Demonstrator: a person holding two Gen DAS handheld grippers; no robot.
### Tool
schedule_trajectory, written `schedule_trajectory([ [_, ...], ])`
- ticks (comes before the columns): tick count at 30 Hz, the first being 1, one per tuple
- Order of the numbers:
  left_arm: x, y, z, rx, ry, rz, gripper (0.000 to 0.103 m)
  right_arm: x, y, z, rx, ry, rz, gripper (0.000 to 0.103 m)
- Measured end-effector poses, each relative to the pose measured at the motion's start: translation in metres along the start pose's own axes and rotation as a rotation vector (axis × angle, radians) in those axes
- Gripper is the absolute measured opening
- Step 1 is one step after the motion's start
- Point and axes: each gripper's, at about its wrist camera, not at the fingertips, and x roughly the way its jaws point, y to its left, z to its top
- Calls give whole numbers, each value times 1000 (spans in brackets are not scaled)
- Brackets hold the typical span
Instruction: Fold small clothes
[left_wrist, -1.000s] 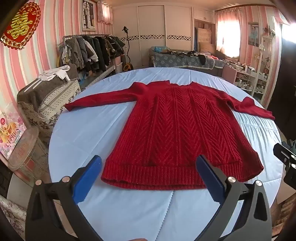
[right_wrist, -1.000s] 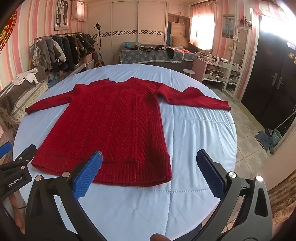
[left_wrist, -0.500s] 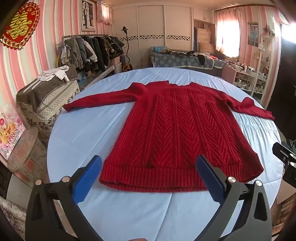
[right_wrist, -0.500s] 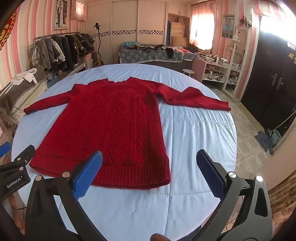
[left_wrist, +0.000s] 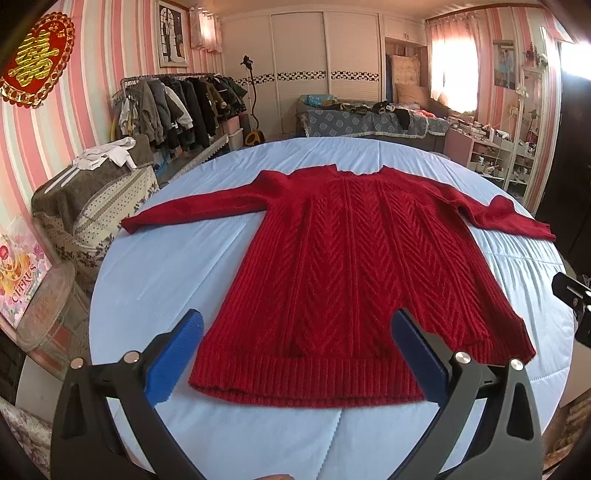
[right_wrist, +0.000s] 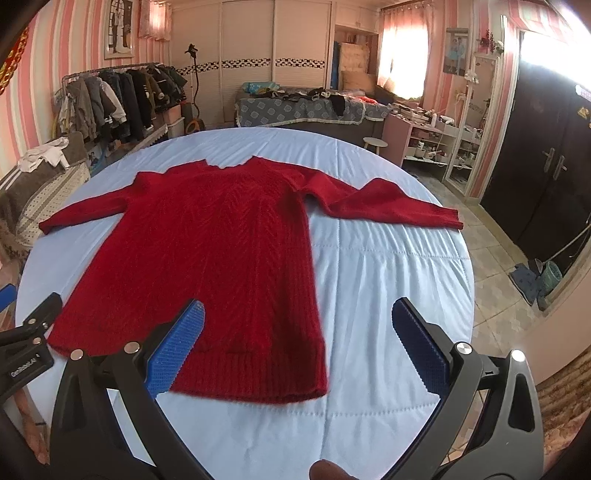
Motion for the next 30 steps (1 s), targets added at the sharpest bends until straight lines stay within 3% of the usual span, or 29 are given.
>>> schedule_trajectory([
  [15,43,-21,30,13,8,7,102,39,-24,27,15,32,-42,100],
  [30,40,-5,24,-8,7,25,102,20,-3,27,-7,6,-11,100],
])
